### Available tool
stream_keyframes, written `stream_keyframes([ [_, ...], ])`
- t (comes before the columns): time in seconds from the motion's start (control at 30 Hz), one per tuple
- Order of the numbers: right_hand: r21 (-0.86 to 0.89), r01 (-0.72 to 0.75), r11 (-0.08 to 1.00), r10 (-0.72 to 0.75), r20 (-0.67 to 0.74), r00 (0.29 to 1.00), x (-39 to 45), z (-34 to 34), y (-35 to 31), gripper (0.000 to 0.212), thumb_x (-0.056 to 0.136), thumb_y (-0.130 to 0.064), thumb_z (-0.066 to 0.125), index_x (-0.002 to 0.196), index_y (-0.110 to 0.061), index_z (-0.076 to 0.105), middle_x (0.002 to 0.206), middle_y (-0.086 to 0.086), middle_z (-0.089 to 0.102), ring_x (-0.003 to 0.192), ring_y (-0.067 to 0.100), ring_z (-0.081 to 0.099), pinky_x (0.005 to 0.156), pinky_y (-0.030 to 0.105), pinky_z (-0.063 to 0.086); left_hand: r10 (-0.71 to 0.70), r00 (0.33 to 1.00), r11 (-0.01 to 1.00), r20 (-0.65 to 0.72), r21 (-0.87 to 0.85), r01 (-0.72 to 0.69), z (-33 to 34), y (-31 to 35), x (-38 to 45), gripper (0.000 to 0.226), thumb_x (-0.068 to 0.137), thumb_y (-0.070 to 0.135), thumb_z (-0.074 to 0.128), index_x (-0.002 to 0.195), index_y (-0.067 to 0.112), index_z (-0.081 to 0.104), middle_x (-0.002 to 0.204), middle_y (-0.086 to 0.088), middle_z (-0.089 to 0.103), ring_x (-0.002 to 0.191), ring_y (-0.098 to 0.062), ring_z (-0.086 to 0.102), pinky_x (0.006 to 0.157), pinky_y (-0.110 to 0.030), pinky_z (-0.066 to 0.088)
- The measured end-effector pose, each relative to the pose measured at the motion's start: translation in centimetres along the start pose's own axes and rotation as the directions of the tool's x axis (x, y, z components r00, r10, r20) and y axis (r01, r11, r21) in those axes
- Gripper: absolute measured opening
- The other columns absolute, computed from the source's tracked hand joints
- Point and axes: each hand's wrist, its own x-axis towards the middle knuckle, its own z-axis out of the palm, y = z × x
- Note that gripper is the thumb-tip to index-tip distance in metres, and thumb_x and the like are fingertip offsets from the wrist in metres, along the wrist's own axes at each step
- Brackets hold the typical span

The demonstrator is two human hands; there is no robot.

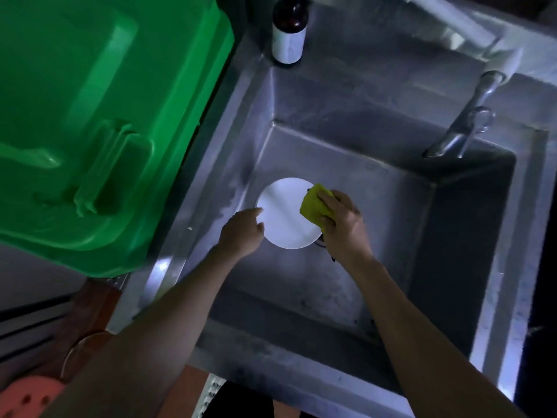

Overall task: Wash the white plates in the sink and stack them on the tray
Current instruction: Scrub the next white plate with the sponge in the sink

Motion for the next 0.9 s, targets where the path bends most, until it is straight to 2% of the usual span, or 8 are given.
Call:
stream_keyframes([
  [0.07,-0.009,-0.042,0.999,0.043,0.057,0.997,1.2,1.2,0.6,0.057,0.083,0.004,0.056,0.135,-0.020,0.059,0.140,0.005,0.049,0.119,0.037,0.052,0.091,0.051,0.052,-0.024,1.000,0.999,-0.003,-0.033,0.024,0.5,-0.8,1.4,0.046,0.102,0.027,0.050,0.146,0.018,0.050,0.144,-0.005,0.058,0.132,-0.026,0.054,0.106,-0.043,0.047],
  [0.13,-0.051,-0.044,0.998,0.047,0.071,0.996,2.2,2.2,1.1,0.058,0.083,0.000,0.056,0.136,-0.022,0.058,0.141,0.004,0.049,0.120,0.036,0.052,0.092,0.050,0.051,-0.061,0.998,0.994,-0.017,-0.090,0.059,1.1,-1.3,2.7,0.035,0.098,0.024,0.051,0.131,0.015,0.059,0.125,-0.007,0.068,0.117,-0.029,0.062,0.095,-0.045,0.054],
  [0.23,-0.077,-0.016,0.997,0.023,0.090,0.996,3.5,3.3,1.9,0.057,0.082,0.000,0.059,0.136,-0.020,0.060,0.141,0.008,0.052,0.120,0.038,0.054,0.095,0.049,0.049,-0.102,0.995,0.984,-0.009,-0.148,0.100,2.2,-1.7,4.6,0.022,0.094,0.020,0.050,0.111,0.011,0.061,0.101,-0.006,0.070,0.097,-0.027,0.065,0.082,-0.047,0.056],
  [0.4,-0.067,-0.027,0.997,0.035,0.117,0.993,4.6,4.4,3.0,0.056,0.083,0.000,0.062,0.135,-0.021,0.060,0.142,0.006,0.052,0.119,0.037,0.054,0.097,0.045,0.049,-0.188,0.982,0.931,0.013,-0.315,0.182,3.4,-1.7,6.6,0.024,0.092,0.012,0.052,0.111,0.003,0.062,0.108,-0.017,0.070,0.105,-0.033,0.064,0.089,-0.049,0.052],
  [0.53,-0.055,-0.055,0.997,0.061,0.119,0.991,5.0,4.7,3.7,0.053,0.086,-0.002,0.062,0.135,-0.023,0.060,0.142,0.005,0.051,0.120,0.035,0.053,0.095,0.044,0.049,-0.208,0.977,0.911,-0.038,-0.371,0.180,3.9,-1.3,6.9,0.014,0.089,0.010,0.054,0.098,0.002,0.061,0.097,-0.019,0.070,0.097,-0.033,0.066,0.084,-0.047,0.050],
  [0.7,-0.045,-0.097,0.994,0.102,0.136,0.985,5.2,4.7,3.8,0.054,0.086,-0.001,0.060,0.136,-0.022,0.060,0.143,0.005,0.050,0.122,0.034,0.051,0.096,0.045,0.049,-0.324,0.945,0.818,-0.048,-0.516,0.255,4.1,-0.6,6.9,0.032,0.087,0.012,0.060,0.118,0.013,0.068,0.114,-0.005,0.072,0.106,-0.022,0.065,0.094,-0.040,0.052],
  [0.8,-0.047,-0.111,0.993,0.117,0.133,0.984,5.1,4.5,4.0,0.055,0.085,0.001,0.060,0.135,-0.020,0.060,0.143,0.006,0.050,0.122,0.035,0.052,0.097,0.045,0.048,-0.396,0.918,0.748,-0.004,-0.581,0.320,4.2,-0.3,7.4,0.041,0.087,0.014,0.063,0.128,0.016,0.065,0.126,-0.003,0.069,0.114,-0.018,0.064,0.099,-0.032,0.049],
  [0.9,-0.042,-0.122,0.992,0.126,0.125,0.984,4.8,4.3,4.4,0.055,0.084,0.001,0.059,0.134,-0.020,0.061,0.141,0.006,0.051,0.119,0.035,0.054,0.096,0.047,0.050,-0.488,0.873,0.675,-0.007,-0.637,0.372,4.3,0.0,7.8,0.050,0.086,0.016,0.066,0.136,0.015,0.060,0.133,-0.004,0.066,0.123,-0.021,0.060,0.102,-0.032,0.046],
])
